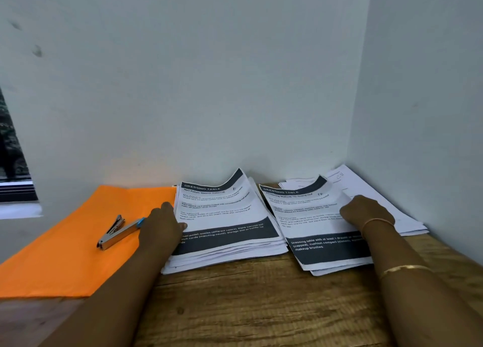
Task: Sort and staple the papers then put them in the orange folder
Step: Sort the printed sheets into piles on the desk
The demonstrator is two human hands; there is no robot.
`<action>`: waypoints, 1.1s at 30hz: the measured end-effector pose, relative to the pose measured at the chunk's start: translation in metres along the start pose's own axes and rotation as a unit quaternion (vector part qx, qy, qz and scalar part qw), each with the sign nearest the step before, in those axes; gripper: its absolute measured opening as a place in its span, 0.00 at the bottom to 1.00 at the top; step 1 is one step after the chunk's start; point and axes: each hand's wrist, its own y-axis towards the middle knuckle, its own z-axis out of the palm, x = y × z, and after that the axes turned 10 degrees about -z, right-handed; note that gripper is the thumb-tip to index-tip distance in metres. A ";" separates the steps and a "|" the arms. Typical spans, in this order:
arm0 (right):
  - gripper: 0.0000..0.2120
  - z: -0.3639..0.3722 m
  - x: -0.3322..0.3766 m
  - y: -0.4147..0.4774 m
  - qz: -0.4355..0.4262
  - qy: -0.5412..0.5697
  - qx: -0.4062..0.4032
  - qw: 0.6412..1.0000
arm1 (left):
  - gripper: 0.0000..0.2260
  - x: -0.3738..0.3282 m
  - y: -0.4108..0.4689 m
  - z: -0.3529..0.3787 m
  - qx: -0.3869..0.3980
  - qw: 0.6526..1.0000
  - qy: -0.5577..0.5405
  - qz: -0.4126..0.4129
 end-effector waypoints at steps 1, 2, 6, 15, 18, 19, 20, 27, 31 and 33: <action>0.17 0.002 0.000 0.000 0.002 0.000 0.005 1.000 | 0.21 0.001 0.001 0.000 0.001 1.000 0.000 -0.004; 0.19 0.003 0.000 0.001 0.008 0.000 0.007 1.000 | 0.20 0.002 0.002 0.001 0.001 1.000 0.001 -0.005; 0.22 0.005 0.001 0.002 0.035 -0.032 -0.003 0.999 | 0.18 0.003 0.005 0.002 -0.007 1.000 0.006 -0.002; 0.23 0.013 0.001 0.005 -0.010 -0.073 0.038 0.997 | 0.09 0.004 0.007 0.002 -0.041 0.999 -0.031 -0.002; 0.25 0.016 0.005 0.007 -0.036 -0.076 0.019 0.996 | 0.07 0.003 0.007 0.000 -0.062 0.995 -0.081 0.007; 0.26 0.018 0.009 0.007 -0.057 -0.079 0.010 0.995 | 0.05 0.003 0.005 -0.002 -0.070 0.992 -0.102 0.011; 0.27 0.019 0.014 0.007 -0.083 -0.078 -0.002 0.993 | 0.04 0.002 0.003 -0.004 -0.079 0.989 -0.122 0.014; 0.21 0.033 0.052 -0.009 -0.337 0.142 -0.098 0.926 | 0.08 -0.006 -0.002 -0.014 -0.135 0.962 -0.239 0.006; 0.21 0.031 0.078 -0.034 -0.361 0.290 0.008 0.886 | 0.12 -0.012 -0.005 -0.017 -0.143 0.948 -0.285 -0.002; 0.23 0.031 0.087 -0.040 -0.334 0.363 0.058 0.868 | 0.12 -0.015 -0.005 -0.016 -0.132 0.942 -0.307 -0.011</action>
